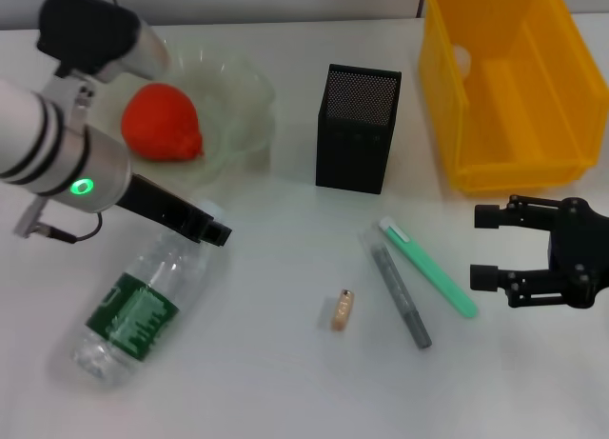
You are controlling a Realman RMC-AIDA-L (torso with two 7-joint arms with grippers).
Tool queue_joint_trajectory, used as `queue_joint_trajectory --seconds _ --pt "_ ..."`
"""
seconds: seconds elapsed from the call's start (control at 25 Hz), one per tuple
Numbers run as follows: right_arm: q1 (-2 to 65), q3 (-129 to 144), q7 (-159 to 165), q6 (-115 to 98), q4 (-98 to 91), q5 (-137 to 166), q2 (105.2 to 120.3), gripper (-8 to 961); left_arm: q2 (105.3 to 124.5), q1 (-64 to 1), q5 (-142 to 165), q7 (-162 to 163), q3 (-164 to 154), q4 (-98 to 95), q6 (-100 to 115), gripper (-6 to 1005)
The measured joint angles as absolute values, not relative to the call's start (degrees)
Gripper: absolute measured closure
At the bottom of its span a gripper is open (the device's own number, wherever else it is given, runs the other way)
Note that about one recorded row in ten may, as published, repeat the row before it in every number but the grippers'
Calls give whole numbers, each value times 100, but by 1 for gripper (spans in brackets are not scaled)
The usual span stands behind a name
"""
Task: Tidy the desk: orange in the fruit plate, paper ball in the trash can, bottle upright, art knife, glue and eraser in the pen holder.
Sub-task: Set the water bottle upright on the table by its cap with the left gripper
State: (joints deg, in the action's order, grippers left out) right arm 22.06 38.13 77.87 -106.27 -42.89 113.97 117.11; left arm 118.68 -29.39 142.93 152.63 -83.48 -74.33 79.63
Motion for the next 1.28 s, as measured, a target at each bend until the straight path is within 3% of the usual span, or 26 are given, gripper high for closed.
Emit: queue_joint_trajectory --seconds 0.16,0.6,1.28 --pt "2209 3747 7833 -10646 -4289 11389 11752 111 11853 -2384 13043 14406 -7583 -8082 8540 549" --pt "2358 3723 8165 -10704 -4169 11160 11829 110 11843 -1767 11027 11980 -5860 -7513 9277 550" --pt "2728 3727 8191 -10575 -3321 10723 11910 111 11841 -1624 9369 5243 -3088 -2733 10345 550"
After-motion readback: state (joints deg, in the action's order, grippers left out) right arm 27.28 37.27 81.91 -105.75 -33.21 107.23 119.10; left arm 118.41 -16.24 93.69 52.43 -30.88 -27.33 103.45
